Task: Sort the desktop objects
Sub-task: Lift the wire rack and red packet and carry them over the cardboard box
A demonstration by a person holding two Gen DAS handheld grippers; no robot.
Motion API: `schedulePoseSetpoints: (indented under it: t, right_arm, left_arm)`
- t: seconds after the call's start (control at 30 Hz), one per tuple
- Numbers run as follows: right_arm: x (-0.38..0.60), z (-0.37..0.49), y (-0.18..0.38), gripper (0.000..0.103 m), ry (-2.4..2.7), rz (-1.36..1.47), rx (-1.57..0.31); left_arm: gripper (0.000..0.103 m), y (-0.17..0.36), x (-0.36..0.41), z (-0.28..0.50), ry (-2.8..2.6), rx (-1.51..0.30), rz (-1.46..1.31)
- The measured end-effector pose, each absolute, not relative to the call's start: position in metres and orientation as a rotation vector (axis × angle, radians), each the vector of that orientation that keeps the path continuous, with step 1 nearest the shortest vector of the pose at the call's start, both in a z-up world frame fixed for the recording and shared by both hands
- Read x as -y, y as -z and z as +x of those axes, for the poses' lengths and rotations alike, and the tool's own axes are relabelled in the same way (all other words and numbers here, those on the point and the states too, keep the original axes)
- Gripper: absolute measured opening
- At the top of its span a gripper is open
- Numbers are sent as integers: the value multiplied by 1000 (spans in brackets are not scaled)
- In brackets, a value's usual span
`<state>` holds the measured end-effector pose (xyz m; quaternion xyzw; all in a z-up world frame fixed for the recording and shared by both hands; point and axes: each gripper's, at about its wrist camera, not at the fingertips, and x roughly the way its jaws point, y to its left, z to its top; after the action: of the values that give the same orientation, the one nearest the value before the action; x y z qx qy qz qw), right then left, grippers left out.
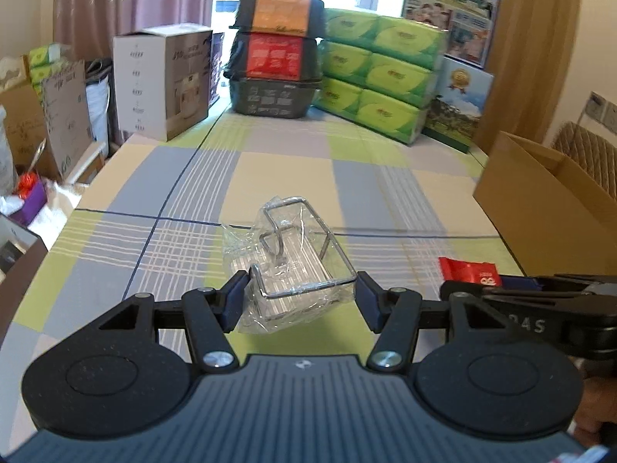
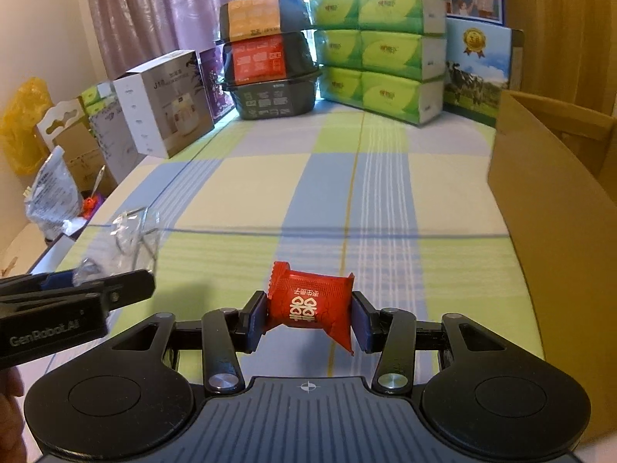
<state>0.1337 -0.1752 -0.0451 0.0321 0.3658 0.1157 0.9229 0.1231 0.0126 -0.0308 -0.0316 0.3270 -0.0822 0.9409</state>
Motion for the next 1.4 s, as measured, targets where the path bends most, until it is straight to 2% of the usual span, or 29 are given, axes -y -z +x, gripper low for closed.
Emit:
schedulePoseSetpoints:
  t: [0.27, 0.6, 1.4]
  right_arm:
    - [214, 80, 27, 43, -213, 171, -747]
    - [244, 23, -12, 43, -181, 145, -707]
    - [362, -56, -63, 43, -25, 174, -641]
  left_arm:
    - [54, 15, 2, 74, 179, -660, -79]
    - [54, -22, 28, 20, 217, -627, -153]
    - [54, -60, 172, -39, 474, -614, -64]
